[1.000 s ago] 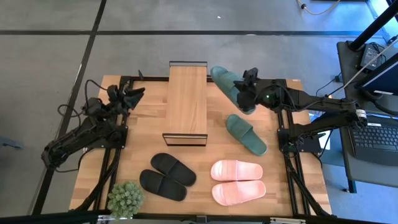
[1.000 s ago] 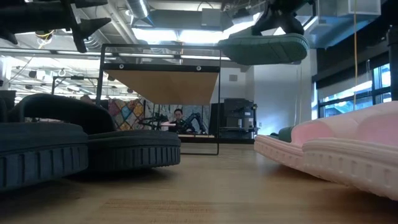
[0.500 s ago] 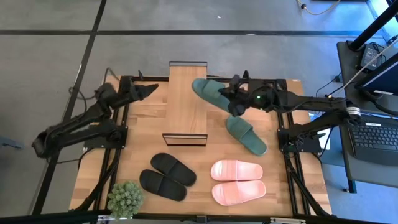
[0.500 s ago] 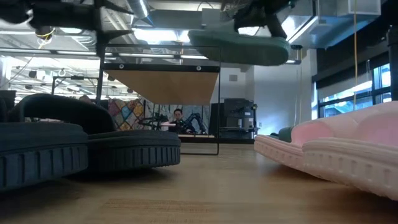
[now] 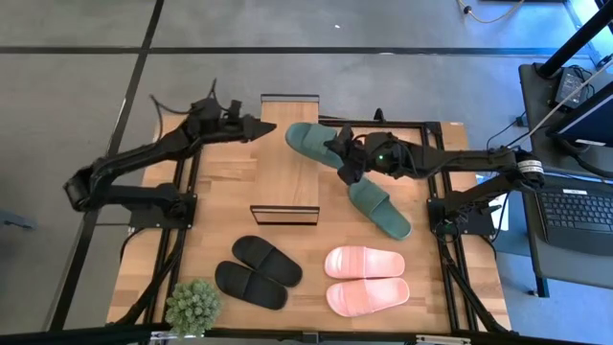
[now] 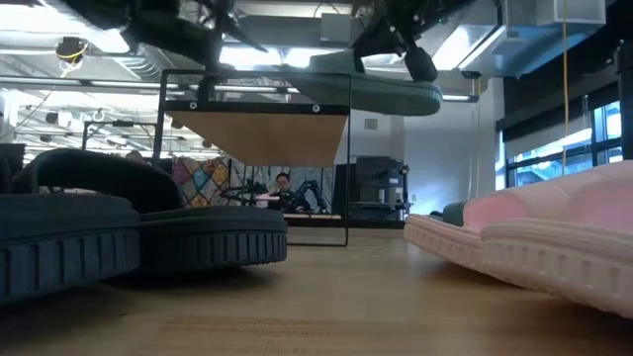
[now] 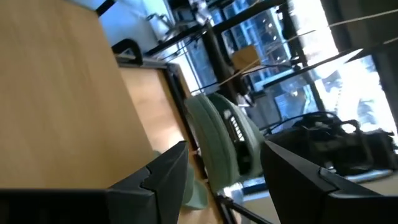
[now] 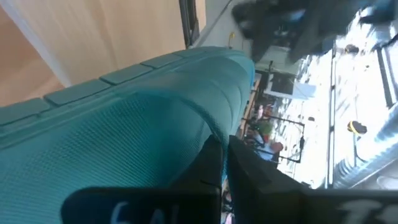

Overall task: Pick and place slides into the shelf
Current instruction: Put the right green slipper on the shelf

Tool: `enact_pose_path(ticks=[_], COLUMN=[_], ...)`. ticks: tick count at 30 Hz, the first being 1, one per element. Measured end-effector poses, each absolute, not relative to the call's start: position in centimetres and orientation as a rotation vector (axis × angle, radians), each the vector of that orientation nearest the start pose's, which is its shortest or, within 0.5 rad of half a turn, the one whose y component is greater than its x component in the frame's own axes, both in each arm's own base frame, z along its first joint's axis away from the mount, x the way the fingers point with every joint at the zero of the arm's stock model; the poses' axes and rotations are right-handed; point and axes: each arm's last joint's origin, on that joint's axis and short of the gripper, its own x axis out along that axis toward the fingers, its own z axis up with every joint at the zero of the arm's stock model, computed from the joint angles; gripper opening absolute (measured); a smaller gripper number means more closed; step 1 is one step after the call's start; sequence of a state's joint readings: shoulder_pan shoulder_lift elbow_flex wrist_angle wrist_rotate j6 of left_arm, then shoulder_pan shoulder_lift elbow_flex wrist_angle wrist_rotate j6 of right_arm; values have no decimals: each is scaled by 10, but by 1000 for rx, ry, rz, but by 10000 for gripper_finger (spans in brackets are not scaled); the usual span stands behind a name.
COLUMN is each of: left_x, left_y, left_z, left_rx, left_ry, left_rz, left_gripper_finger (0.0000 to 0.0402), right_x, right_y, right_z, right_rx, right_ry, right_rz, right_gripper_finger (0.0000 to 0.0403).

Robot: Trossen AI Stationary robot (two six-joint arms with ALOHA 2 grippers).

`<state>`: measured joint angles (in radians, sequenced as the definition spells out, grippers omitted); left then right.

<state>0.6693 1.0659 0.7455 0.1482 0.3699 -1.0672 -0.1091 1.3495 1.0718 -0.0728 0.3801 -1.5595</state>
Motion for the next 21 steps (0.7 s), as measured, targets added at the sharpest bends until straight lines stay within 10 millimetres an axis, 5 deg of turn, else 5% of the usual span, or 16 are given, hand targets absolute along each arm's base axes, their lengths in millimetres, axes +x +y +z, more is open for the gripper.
enact_pose_path(ticks=[12,21], left_x=[232,237], left_y=[148,147], left_z=[290,290], left_rx=[-1191,-1184], left_ry=[109,125], left_rz=[251,236], left_gripper_finger=[194,193], right_x=[300,300], right_y=[-41,-41], right_z=[319,318], right_rx=[-1592,-1586], right_ry=[653,661], right_rz=[-93,-90], right_gripper_finger=[9,9])
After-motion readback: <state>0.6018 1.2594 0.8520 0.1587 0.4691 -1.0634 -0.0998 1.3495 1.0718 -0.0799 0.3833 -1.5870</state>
